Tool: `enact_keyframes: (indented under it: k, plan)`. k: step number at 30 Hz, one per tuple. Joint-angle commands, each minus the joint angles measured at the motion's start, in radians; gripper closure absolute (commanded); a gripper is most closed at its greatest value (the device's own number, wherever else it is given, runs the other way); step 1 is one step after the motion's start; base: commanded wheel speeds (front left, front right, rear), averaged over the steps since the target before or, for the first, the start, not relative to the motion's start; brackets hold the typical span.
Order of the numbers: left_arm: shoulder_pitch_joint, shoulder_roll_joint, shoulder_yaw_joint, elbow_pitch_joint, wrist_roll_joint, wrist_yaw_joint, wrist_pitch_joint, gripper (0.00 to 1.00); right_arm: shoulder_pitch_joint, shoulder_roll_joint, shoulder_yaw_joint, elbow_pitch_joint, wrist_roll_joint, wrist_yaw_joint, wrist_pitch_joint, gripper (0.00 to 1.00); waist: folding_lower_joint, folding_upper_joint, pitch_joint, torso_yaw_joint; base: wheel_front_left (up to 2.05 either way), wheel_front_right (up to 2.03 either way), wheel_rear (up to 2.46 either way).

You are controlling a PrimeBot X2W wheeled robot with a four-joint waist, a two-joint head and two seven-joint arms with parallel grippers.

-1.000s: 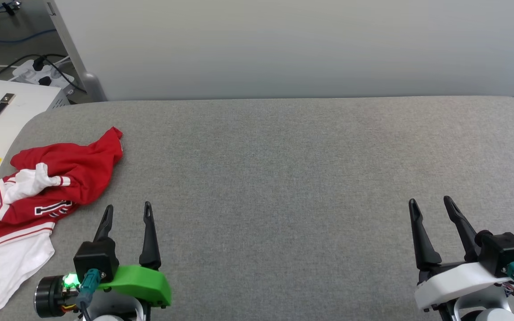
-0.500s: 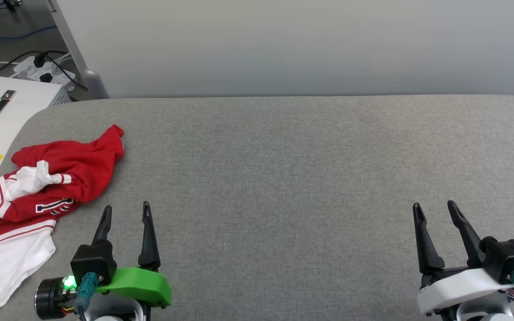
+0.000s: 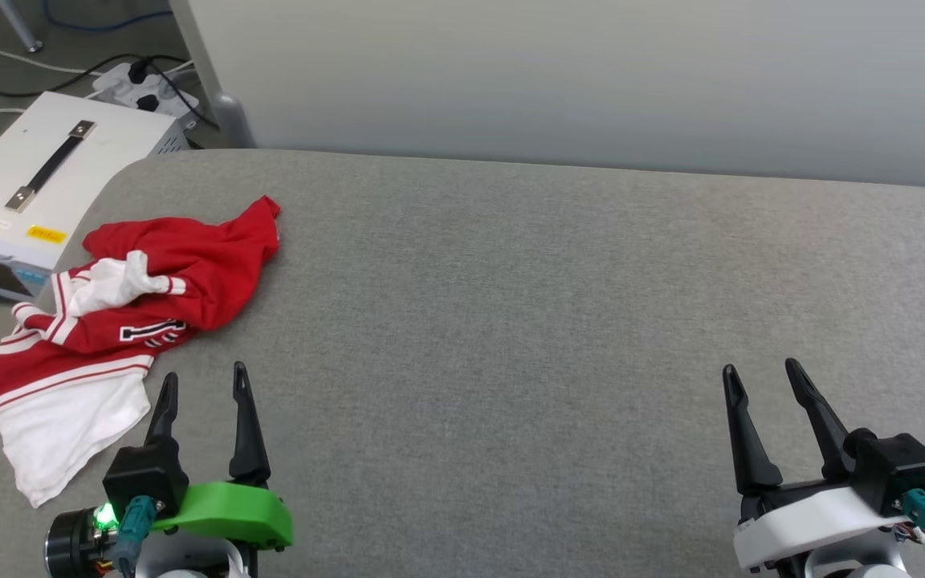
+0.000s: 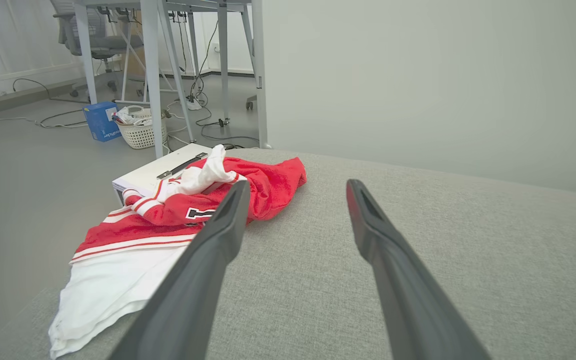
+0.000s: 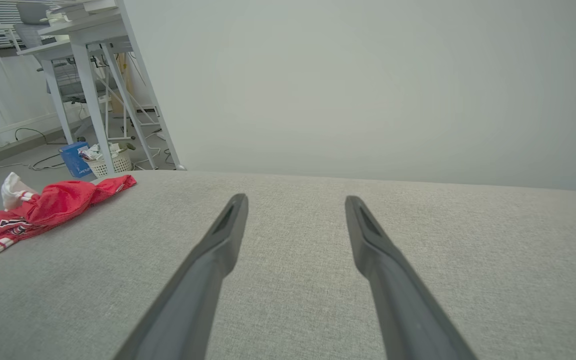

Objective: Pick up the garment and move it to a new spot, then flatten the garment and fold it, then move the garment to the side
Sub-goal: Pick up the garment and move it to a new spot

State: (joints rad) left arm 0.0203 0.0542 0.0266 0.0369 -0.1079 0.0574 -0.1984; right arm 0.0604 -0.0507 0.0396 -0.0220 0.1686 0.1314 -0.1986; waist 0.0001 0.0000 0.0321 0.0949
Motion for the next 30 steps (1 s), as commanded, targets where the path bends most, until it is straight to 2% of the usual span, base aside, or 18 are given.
enact_keyframes:
  k: [1, 19, 25, 30]
  plan:
    - [-0.001, -0.003, 0.008, 0.001, -0.011, 0.005, -0.011, 0.00, 0.004, 0.000, 0.005, -0.006, -0.002, -0.001, -0.012, 0.00, 0.0000, 0.0000, 0.013, 0.043, 0.00, 0.00, 0.00]
    - [-0.006, -0.004, 0.060, 0.021, -0.067, 0.003, -0.049, 0.00, -0.016, -0.007, 0.079, -0.034, -0.022, -0.001, -0.049, 0.00, -0.0001, 0.0000, 0.046, 0.271, 0.00, 0.00, 0.00]
    - [-0.006, -0.004, 0.067, 0.033, -0.089, 0.001, -0.061, 0.00, -0.018, -0.013, 0.086, -0.033, -0.016, -0.001, -0.061, 0.00, -0.0001, 0.0000, 0.055, 0.318, 0.00, 0.00, 0.00]
    - [-0.018, -0.004, 0.079, 0.045, -0.107, -0.016, -0.063, 0.00, -0.018, -0.014, 0.091, -0.030, -0.014, -0.001, -0.063, 0.00, -0.0001, 0.0000, 0.061, 0.324, 0.00, 0.00, 0.00]
